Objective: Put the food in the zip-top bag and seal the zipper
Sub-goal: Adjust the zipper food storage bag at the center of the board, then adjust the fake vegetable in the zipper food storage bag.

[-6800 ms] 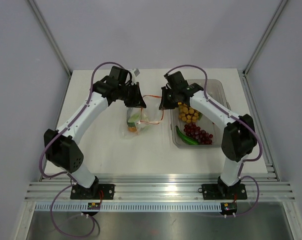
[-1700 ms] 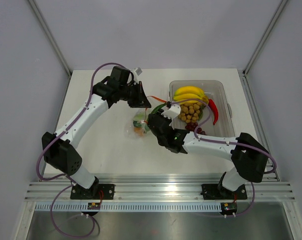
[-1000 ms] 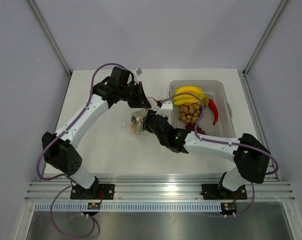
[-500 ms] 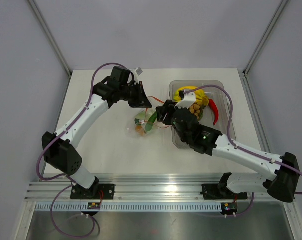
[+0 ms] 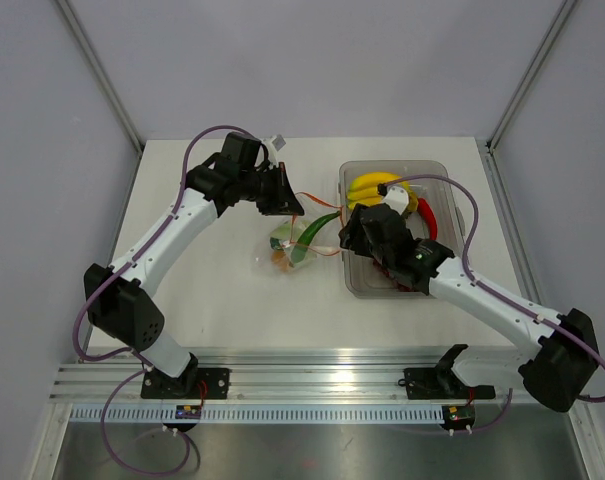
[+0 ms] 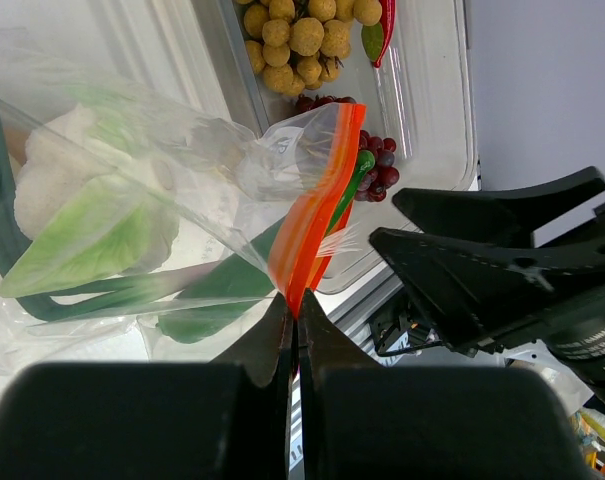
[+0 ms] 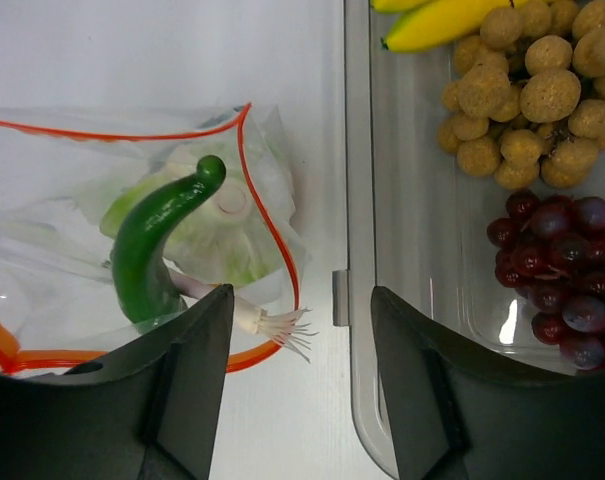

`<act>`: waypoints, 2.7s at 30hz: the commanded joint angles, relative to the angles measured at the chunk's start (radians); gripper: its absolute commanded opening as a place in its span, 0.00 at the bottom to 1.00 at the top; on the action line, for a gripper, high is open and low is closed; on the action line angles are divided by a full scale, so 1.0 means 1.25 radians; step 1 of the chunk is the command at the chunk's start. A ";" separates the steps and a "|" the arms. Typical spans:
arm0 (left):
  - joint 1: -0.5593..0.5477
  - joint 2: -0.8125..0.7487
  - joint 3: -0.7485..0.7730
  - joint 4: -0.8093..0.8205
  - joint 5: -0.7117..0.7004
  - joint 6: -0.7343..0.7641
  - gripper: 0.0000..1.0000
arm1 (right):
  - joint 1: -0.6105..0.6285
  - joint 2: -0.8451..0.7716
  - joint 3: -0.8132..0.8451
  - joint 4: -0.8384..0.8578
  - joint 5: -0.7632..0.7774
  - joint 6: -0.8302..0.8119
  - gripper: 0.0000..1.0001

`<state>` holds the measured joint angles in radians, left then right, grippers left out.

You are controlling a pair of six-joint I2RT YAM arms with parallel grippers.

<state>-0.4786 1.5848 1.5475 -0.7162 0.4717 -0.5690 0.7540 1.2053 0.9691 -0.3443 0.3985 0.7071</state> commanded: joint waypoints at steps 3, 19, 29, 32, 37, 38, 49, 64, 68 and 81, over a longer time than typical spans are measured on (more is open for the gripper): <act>0.001 -0.027 0.033 0.038 0.032 0.013 0.00 | -0.026 0.040 0.017 0.003 -0.063 -0.002 0.57; 0.012 -0.041 0.049 -0.005 0.025 0.045 0.00 | -0.093 0.198 0.260 -0.032 -0.223 -0.164 0.00; 0.085 -0.078 0.094 -0.088 -0.110 0.086 0.00 | -0.073 0.211 0.362 -0.116 -0.307 -0.202 0.00; 0.083 -0.042 0.098 -0.132 -0.145 0.100 0.00 | -0.074 0.297 0.385 -0.163 -0.315 -0.207 0.00; 0.082 -0.053 0.139 -0.162 -0.158 0.109 0.00 | -0.058 0.331 0.489 -0.186 -0.363 -0.216 0.00; 0.082 -0.070 0.145 -0.158 -0.155 0.104 0.00 | -0.056 0.316 0.500 -0.180 -0.378 -0.217 0.00; 0.079 -0.037 0.003 -0.091 -0.132 0.091 0.00 | -0.056 0.367 0.463 -0.152 -0.335 -0.207 0.00; 0.075 -0.062 0.019 -0.044 -0.074 0.059 0.00 | -0.044 0.263 0.470 -0.208 -0.211 -0.204 0.45; 0.074 -0.064 0.021 -0.039 -0.063 0.053 0.00 | -0.004 0.236 0.513 -0.228 -0.181 -0.215 0.58; 0.072 -0.068 0.013 -0.033 -0.045 0.049 0.00 | 0.044 0.296 0.478 -0.092 -0.225 -0.097 0.50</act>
<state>-0.3851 1.5440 1.5459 -0.8124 0.3801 -0.4992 0.8051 1.5349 1.5681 -0.5392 0.1459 0.5255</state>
